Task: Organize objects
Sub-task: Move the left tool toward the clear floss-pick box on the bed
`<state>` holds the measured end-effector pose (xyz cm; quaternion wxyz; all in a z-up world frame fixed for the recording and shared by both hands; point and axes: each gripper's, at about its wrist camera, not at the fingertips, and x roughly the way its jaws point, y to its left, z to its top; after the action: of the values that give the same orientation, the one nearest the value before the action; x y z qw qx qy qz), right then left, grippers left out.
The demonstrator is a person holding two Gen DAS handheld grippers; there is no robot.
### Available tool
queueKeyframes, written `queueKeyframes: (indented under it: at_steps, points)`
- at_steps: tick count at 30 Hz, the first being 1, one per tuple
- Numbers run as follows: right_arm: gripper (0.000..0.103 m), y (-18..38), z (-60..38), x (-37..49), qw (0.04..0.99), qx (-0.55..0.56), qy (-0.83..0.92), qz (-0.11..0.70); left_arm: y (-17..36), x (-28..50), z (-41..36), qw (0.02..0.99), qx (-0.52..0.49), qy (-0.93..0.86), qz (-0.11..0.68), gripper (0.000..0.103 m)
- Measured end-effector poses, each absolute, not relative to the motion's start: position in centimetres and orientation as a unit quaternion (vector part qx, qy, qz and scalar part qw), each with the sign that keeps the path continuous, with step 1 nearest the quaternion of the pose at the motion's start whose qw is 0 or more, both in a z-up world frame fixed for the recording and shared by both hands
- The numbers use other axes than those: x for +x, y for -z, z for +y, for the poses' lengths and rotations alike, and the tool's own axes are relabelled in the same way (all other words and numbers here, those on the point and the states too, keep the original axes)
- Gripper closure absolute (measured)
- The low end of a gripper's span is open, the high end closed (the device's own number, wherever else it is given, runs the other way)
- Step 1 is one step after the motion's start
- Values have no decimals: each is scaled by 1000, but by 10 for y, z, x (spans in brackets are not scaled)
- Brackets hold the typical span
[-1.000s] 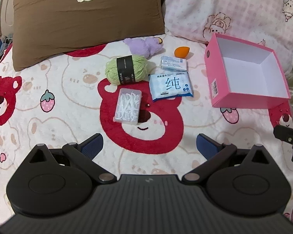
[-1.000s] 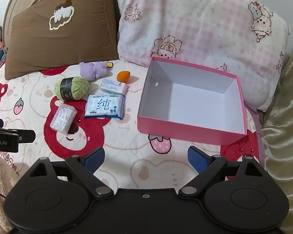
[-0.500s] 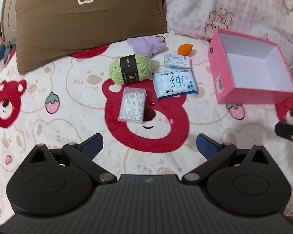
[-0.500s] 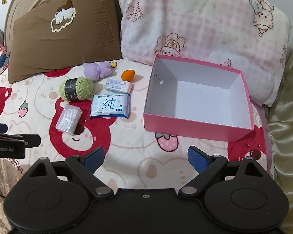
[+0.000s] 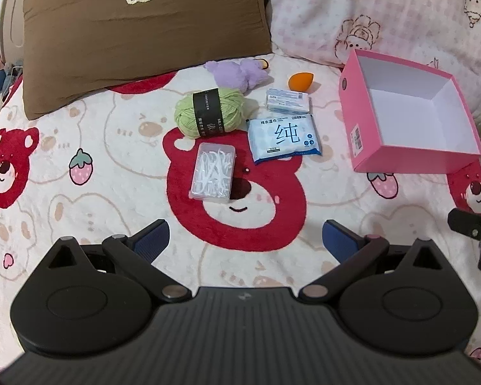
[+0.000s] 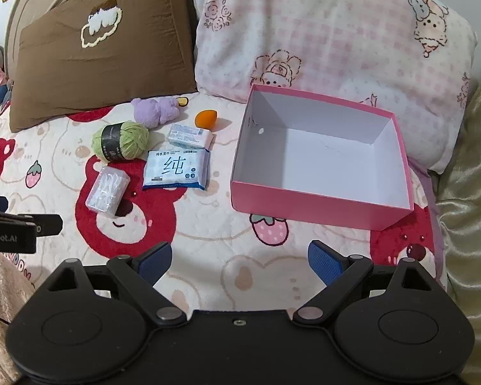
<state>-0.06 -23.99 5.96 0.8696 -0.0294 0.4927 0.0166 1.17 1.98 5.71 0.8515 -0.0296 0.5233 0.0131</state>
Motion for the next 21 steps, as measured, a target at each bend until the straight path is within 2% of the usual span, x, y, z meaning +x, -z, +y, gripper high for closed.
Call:
queueKeyframes:
  at_steps: [21]
  points:
    - [9,-61,-236,-3,871,-38,-18,489,-58,13,31,855,-33,-15,518,0]
